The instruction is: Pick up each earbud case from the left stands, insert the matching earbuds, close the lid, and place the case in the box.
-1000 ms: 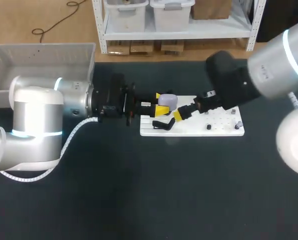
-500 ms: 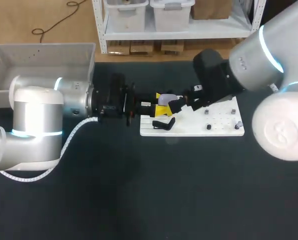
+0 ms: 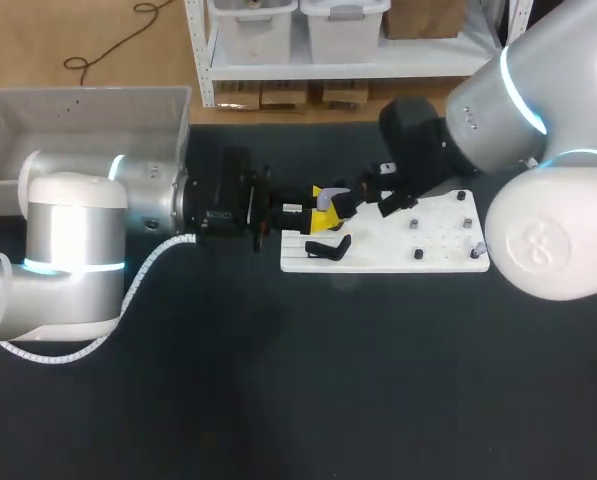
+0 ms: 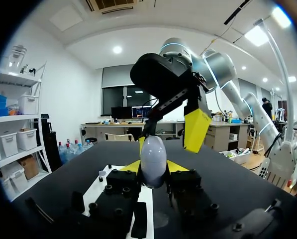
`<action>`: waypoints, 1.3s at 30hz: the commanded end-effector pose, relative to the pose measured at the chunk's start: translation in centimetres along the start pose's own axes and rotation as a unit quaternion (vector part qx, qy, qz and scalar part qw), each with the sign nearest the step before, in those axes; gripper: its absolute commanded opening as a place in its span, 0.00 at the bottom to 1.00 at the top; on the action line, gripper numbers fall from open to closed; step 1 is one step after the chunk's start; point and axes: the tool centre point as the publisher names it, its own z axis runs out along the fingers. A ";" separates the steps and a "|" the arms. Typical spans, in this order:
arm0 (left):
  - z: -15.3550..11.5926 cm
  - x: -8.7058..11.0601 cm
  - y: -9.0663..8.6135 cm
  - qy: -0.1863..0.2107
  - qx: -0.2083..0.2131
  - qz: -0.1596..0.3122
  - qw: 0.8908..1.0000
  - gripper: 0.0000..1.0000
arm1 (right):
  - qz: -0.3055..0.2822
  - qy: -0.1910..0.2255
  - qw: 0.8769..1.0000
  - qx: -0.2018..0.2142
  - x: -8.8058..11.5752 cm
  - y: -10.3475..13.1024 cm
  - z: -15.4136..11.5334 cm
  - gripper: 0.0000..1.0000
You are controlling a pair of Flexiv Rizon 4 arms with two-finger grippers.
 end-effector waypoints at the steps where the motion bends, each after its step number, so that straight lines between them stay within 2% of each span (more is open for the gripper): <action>1: 0.0 0.1 0.1 0.000 0.001 0.000 1.000 0.00 | 0.002 0.000 1.000 0.007 -0.1 -0.2 0.1 1.00; 27: 0.0 0.1 0.1 0.000 0.001 0.000 1.000 0.00 | 0.026 -0.031 0.999 0.018 -1.0 -1.6 -0.3 1.00; 36: 0.0 0.1 0.1 0.000 0.001 0.000 1.000 0.00 | -0.006 -0.065 0.997 0.042 -3.0 -1.2 -3.1 1.00; 39: 0.0 0.1 0.1 0.000 0.001 0.000 1.000 0.00 | -0.045 -0.066 0.993 0.083 -3.0 -1.0 -4.6 1.00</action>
